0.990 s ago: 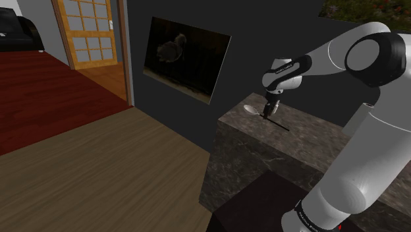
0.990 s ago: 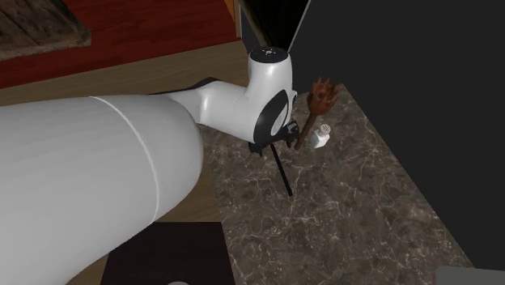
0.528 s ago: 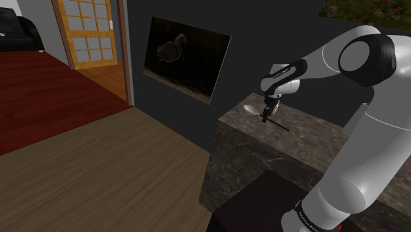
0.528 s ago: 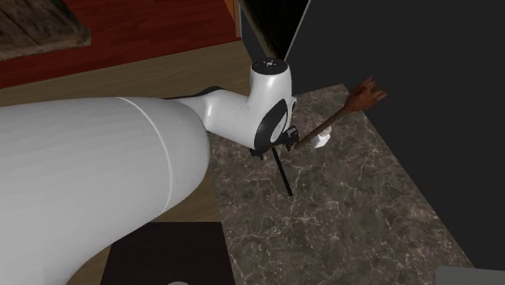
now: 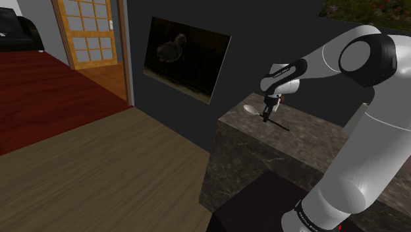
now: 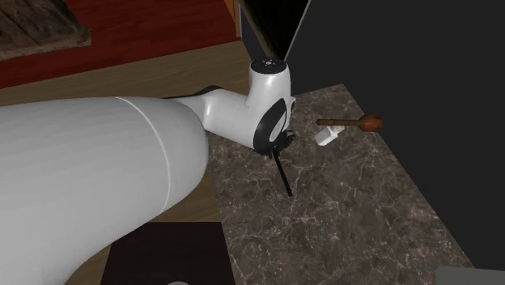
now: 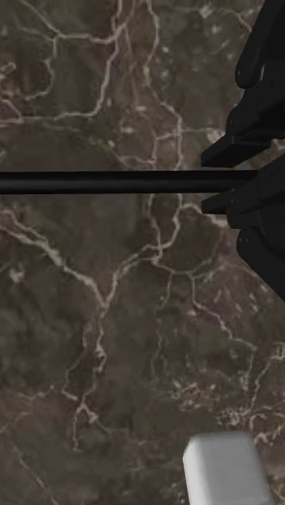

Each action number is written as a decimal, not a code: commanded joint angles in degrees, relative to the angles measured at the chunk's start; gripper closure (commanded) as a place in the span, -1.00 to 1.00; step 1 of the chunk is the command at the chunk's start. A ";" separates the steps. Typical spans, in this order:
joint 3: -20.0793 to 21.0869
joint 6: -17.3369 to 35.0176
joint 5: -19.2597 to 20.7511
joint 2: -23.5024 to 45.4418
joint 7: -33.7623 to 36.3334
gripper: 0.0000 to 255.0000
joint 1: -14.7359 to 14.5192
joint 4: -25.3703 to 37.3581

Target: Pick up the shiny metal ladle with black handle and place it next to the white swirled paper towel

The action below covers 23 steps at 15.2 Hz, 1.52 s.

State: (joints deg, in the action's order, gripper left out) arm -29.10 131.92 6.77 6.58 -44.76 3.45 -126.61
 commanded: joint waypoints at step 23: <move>-0.12 -11.70 3.07 -6.83 1.02 1.00 -0.62 5.71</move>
State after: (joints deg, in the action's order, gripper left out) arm -29.23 121.06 9.79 -0.01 -43.67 2.85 -121.50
